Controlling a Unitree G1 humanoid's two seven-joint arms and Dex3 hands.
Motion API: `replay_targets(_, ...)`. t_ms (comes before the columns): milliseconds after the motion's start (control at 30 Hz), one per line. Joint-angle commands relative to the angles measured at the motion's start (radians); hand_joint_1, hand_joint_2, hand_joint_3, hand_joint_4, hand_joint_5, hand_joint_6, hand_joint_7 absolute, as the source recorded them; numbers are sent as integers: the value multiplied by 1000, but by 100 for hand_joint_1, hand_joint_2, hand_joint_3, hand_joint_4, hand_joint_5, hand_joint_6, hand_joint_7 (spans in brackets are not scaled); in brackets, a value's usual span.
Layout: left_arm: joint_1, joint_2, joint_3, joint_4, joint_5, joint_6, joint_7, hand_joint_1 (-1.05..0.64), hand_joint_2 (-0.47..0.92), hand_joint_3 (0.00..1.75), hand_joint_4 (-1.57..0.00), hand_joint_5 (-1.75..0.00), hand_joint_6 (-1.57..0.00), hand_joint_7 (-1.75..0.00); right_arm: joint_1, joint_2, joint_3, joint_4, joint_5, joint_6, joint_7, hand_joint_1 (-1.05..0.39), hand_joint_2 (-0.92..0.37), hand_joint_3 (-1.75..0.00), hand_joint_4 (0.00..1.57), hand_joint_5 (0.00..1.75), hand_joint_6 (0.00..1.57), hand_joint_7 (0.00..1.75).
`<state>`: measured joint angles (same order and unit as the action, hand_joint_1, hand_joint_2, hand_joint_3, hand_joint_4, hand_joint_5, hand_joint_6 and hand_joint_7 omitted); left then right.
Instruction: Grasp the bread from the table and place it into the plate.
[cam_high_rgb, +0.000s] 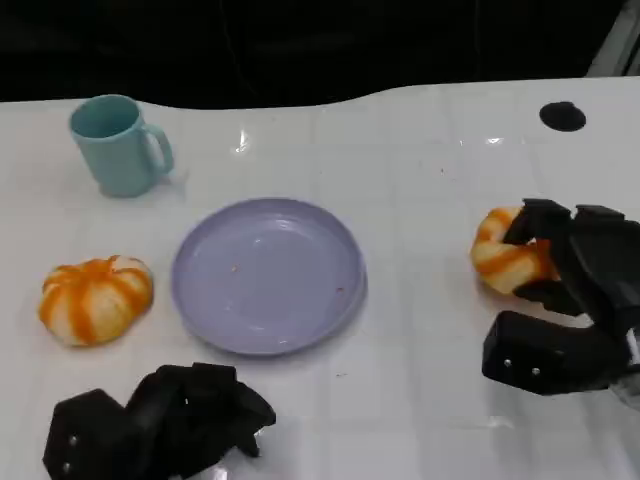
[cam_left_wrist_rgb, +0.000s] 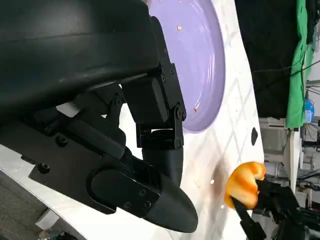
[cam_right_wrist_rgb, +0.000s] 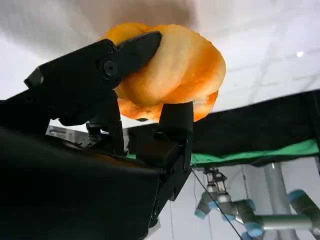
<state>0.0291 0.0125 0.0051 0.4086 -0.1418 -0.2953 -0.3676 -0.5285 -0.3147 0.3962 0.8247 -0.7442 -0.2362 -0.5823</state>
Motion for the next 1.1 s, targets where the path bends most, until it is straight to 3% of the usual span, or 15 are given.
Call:
replay_targets(33, 6, 11, 4, 10, 2, 1, 5, -105, 83, 0, -90, -150, -138, -62, 35, 12, -31, -112, 60, -57, 10, 1, -46, -95, 93, 175, 78, 165)
replay_targets(100, 5, 11, 4, 10, 3, 5, 7, -105, 83, 0, -90, -150, -138, -62, 43, 33, -37, -158, 82, -93, 15, 1, -31, -124, 97, 175, 83, 160)
replay_targets(233, 5, 9, 3, 11, 3, 8, 8, -105, 83, 0, -90, -150, -138, -62, 42, 69, -37, -193, 106, -138, 36, 3, -23, -143, 100, 175, 85, 161)
replay_targets(567, -1, 9, 1, 21, 7, -3, 9, -105, 83, 0, -91, -150, -139, -62, -17, 182, -4, -172, 96, -167, 78, -1, -20, -149, 101, 175, 82, 166)
replay_targets(800, 0, 11, -4, 21, 14, -1, 13, -105, 83, 0, -90, -150, -139, -62, -95, 260, 46, -78, 78, -195, 79, -5, -19, -149, 98, 175, 81, 165)
replay_targets(1000, 2, 10, -11, 19, 20, 0, 14, -105, 82, 0, -91, -150, -139, -62, -172, 311, 81, 70, 62, -266, 25, -8, -21, -146, 98, 175, 80, 168)
replay_targets(1100, 0, 11, -11, 25, 13, -2, 7, -105, 82, 0, -91, -150, -138, -61, -203, 336, 91, 129, 57, -262, 24, -11, -24, -143, 97, 175, 80, 165)
